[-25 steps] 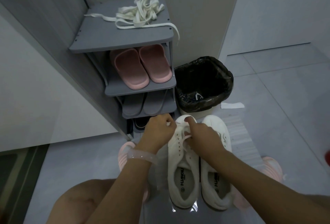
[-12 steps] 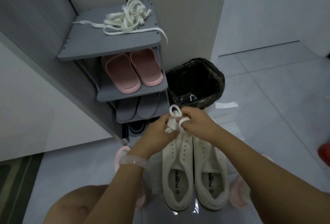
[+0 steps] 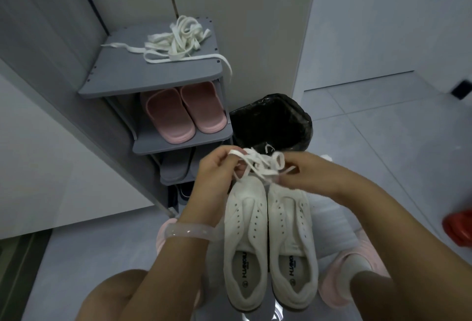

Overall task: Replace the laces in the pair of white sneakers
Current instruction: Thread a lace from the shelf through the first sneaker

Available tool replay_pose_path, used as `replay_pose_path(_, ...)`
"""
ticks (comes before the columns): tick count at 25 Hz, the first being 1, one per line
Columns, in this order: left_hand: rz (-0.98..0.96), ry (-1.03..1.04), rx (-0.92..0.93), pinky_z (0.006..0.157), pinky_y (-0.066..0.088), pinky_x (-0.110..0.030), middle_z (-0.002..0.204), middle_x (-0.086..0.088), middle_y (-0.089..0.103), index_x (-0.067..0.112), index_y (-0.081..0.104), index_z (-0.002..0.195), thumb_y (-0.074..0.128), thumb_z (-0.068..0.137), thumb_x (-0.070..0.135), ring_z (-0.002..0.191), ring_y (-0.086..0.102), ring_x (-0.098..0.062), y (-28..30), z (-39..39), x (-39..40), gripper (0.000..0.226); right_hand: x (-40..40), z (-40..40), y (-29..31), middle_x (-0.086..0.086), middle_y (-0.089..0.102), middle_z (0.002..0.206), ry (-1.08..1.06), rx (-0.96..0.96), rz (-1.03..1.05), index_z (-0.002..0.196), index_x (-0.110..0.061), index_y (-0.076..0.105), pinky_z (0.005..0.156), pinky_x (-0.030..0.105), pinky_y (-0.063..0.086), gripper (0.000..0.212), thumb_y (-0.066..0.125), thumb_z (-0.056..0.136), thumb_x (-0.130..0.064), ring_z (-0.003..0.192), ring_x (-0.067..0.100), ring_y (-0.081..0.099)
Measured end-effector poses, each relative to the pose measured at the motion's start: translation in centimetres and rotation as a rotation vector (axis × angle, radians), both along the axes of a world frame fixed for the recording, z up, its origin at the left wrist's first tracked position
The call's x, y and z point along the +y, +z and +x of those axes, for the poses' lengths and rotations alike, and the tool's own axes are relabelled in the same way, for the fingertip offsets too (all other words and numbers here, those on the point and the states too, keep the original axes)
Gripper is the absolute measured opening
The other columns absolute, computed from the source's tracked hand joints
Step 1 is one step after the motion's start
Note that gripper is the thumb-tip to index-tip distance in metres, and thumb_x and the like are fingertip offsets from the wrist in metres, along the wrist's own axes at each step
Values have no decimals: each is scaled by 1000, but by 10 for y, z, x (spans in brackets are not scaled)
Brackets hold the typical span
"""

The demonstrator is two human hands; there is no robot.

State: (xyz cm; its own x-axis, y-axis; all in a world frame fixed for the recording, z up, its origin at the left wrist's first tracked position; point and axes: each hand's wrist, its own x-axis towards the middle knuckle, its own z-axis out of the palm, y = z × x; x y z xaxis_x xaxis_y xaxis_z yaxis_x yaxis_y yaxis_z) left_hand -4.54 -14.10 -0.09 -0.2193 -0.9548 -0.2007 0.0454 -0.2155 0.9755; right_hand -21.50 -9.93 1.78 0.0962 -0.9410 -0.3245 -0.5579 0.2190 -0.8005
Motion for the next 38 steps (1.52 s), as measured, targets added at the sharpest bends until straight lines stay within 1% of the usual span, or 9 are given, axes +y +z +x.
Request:
replay_pose_path(4, 43, -179, -14, 68, 51, -26, 76, -8, 67, 11, 66, 79, 49, 89, 2, 70, 62, -16, 11, -6, 11, 22, 10, 18, -10, -15, 63, 102, 13, -218, 9, 108, -36, 52, 82, 19, 51, 36, 70, 80, -21, 96, 2, 62)
replay_pose_path(7, 45, -363, -179, 63, 51, -20, 76, -9, 65, 12, 67, 83, 49, 89, 4, 68, 61, -11, 13, -8, 21, 21, 7, 37, -20, 6, 67, 91, -121, -402, 6, 101, -15, 57, 77, 32, 58, 22, 60, 83, -4, 85, 16, 69)
replay_pose_path(13, -360, -353, -663, 76, 45, -9, 102, 11, 65, 24, 65, 111, 52, 92, 17, 91, 61, -4, 15, 30, 7, 24, -5, 40, -38, 7, 64, 77, -326, -415, 153, 87, -10, 64, 54, 20, 54, 14, 51, 92, -4, 59, 13, 61)
replay_pose_path(16, -404, -217, -681, 70, 38, -1, 98, 13, 63, 22, 65, 109, 49, 93, 18, 86, 56, 1, 17, 53, -6, 23, -38, 28, -40, 10, 61, 75, -457, -206, 147, 76, -10, 60, 49, 22, 53, 18, 51, 89, -1, 55, 15, 58)
replay_pose_path(20, -459, -162, -658, 73, 37, 3, 101, 12, 60, 20, 65, 111, 48, 93, 14, 90, 53, 1, 18, 62, -14, 25, -96, 7, -9, 13, 58, 98, -535, -166, -51, 98, -5, 59, 88, 38, 51, 13, 61, 87, -12, 89, 24, 58)
replay_pose_path(25, -427, -114, -482, 76, 34, 8, 101, 21, 59, 32, 62, 101, 50, 93, 12, 92, 53, 14, 35, 73, -32, 24, -113, 7, 18, 18, 56, 125, -205, 605, 153, 120, 2, 55, 83, 30, 41, 43, 59, 89, -27, 114, 31, 52)
replay_pose_path(30, -345, -56, -316, 71, 36, 7, 96, 23, 61, 41, 59, 87, 48, 94, 12, 82, 52, 25, 42, 89, -36, 32, -138, 48, 63, 14, 63, 114, -476, 439, -524, 111, -5, 62, 87, 34, 44, 27, 49, 88, -11, 105, 31, 57)
replay_pose_path(32, -311, -16, -265, 69, 37, 7, 94, 22, 62, 40, 60, 85, 48, 94, 11, 80, 54, 23, 43, 97, -38, 32, -161, 71, 83, 14, 57, 119, -364, 469, -695, 117, -9, 57, 87, 34, 42, 31, 50, 88, -10, 108, 30, 53)
replay_pose_path(38, -240, 13, -177, 67, 42, 2, 88, 15, 65, 36, 62, 86, 46, 95, 13, 80, 58, 9, 42, 106, -41, 29, -224, 118, 91, 19, 43, 136, -27, 788, -551, 136, -22, 45, 102, 36, 32, 46, 52, 91, -29, 124, 36, 39)
